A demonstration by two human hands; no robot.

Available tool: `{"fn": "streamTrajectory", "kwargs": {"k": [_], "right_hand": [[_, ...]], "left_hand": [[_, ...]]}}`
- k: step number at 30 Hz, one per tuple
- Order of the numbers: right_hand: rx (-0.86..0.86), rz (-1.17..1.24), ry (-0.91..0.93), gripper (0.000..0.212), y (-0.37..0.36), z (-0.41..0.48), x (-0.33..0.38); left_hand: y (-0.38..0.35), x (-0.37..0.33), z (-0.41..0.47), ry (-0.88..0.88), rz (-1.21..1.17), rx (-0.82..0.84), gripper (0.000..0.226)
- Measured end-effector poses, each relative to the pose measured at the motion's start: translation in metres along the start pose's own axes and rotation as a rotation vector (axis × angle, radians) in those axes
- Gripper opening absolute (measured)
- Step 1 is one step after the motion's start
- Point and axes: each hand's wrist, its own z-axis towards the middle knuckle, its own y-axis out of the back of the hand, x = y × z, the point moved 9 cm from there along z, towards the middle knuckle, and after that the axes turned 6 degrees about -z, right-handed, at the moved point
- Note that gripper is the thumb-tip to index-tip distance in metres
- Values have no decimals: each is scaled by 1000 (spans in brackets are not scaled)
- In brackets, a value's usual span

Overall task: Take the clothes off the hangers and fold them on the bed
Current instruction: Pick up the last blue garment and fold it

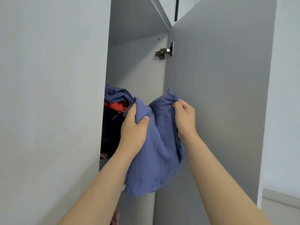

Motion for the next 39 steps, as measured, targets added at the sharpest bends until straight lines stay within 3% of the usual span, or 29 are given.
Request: {"fn": "streamTrajectory", "kwargs": {"k": [7, 11, 18, 25, 27, 32, 36, 39], "right_hand": [[32, 83, 76, 38, -26, 57, 12], [68, 159, 85, 41, -46, 93, 22], [192, 268, 132, 40, -104, 173, 33], [309, 279, 114, 33, -167, 232, 24], [308, 285, 96, 31, -179, 249, 19], [279, 292, 80, 26, -209, 285, 8], [315, 251, 139, 19, -252, 303, 9], [398, 201, 68, 18, -294, 308, -26]], "left_hand": [[-3, -13, 51, -114, 47, -93, 49], [3, -16, 86, -134, 48, -167, 59], [27, -38, 157, -218, 40, -406, 59], [29, -40, 208, -351, -3, -441, 40], [41, -39, 220, -370, -6, -489, 46], [75, -43, 248, -378, 97, -672, 63], [85, -51, 284, -425, 265, -635, 66], [107, -24, 299, -221, 482, -634, 71]]}}
